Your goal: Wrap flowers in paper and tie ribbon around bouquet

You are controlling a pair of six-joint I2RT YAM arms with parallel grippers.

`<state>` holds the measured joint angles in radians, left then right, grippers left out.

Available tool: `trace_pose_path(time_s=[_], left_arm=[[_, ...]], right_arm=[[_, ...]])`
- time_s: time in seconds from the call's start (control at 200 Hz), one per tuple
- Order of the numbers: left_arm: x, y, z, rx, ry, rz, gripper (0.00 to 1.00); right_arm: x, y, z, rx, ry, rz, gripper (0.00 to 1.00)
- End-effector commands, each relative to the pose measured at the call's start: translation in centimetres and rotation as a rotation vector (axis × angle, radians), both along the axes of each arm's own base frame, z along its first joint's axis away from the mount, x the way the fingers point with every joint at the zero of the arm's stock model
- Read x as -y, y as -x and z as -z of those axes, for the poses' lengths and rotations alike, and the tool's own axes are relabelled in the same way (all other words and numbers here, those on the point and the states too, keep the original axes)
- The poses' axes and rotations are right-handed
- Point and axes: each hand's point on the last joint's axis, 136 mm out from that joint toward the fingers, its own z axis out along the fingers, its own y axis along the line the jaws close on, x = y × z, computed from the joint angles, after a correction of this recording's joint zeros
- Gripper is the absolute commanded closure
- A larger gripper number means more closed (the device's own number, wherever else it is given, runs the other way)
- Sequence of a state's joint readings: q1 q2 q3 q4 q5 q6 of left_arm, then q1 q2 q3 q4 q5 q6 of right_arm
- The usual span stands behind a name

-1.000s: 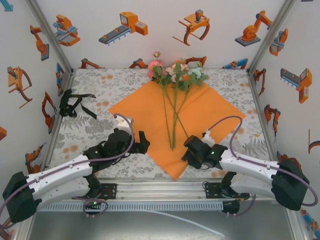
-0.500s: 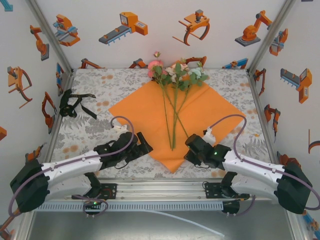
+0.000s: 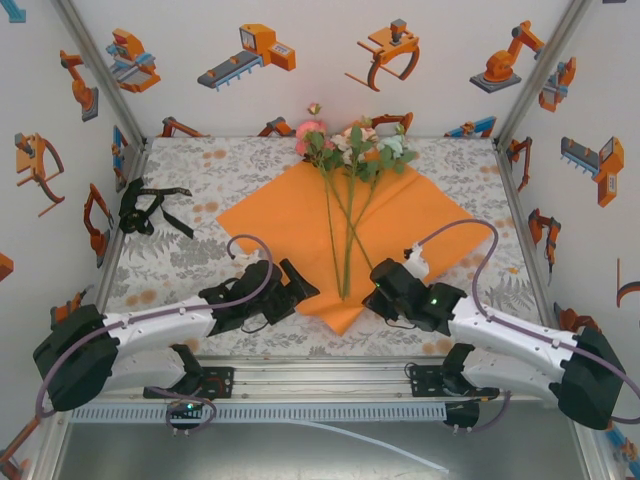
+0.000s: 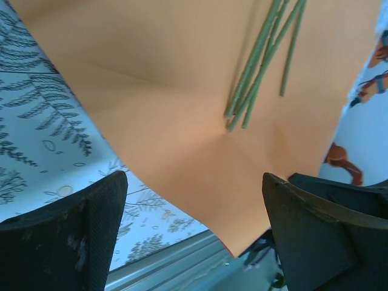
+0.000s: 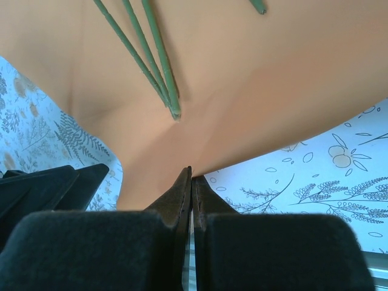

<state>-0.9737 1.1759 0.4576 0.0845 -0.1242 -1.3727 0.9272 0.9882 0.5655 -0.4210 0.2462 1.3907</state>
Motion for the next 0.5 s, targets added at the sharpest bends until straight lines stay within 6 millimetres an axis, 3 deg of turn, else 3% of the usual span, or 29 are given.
trace_pose_path(time_s=[0.0,0.2,0.496], left_arm=[[0.5,0.2,-0.3,-0.057,0.089,-0.045,0.19],[-1.5,1.3,0.6,-0.173,0.079,-0.149,0.18],[-0.4,1.9,1.0,-0.302,0.185,-0.214,0.27]], right_arm=[[0.1,-1.2,-2.2,0.069,-0.026,0.034,0.95],[1.0,-1.6,-2.8,0.088,-0.063,0.078,0.95],[1.2,-1.7,-3.3,0.105,-0.086,0.088,0.95]])
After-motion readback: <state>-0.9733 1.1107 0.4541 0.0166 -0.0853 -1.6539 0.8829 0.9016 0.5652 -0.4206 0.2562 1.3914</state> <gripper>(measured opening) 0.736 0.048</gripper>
